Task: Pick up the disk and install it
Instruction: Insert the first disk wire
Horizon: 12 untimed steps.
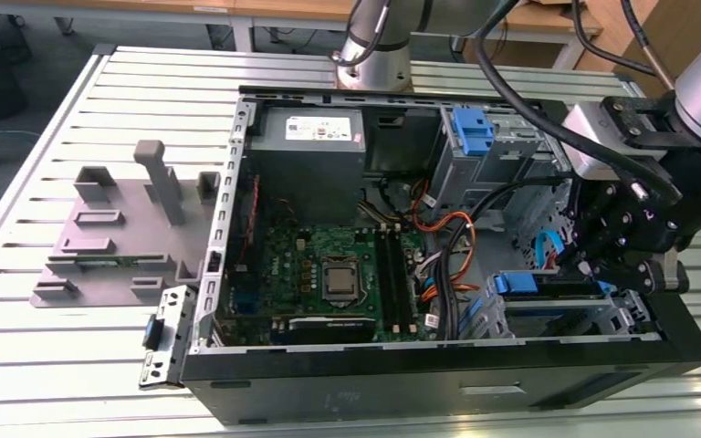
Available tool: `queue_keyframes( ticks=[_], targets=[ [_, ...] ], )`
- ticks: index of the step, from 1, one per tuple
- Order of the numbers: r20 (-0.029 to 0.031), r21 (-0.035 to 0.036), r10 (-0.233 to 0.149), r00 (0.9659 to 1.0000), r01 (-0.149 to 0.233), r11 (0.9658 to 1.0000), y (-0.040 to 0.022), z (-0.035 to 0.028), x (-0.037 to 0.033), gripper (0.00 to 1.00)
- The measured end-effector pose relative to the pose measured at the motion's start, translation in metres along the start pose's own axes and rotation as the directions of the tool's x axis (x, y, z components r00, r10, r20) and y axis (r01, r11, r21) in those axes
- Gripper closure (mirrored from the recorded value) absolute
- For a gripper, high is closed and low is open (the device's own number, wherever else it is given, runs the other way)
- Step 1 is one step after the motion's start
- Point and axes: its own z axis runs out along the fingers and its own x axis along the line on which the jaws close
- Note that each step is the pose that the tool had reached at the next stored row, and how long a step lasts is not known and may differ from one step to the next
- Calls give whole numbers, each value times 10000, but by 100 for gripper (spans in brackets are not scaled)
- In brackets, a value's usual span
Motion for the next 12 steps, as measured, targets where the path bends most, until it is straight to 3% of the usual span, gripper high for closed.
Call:
queue_keyframes(
  ticks=[12],
  targets=[
    [10, 5, -30, 10000, 30, 10000, 4, 7, -16, 84]
  ],
)
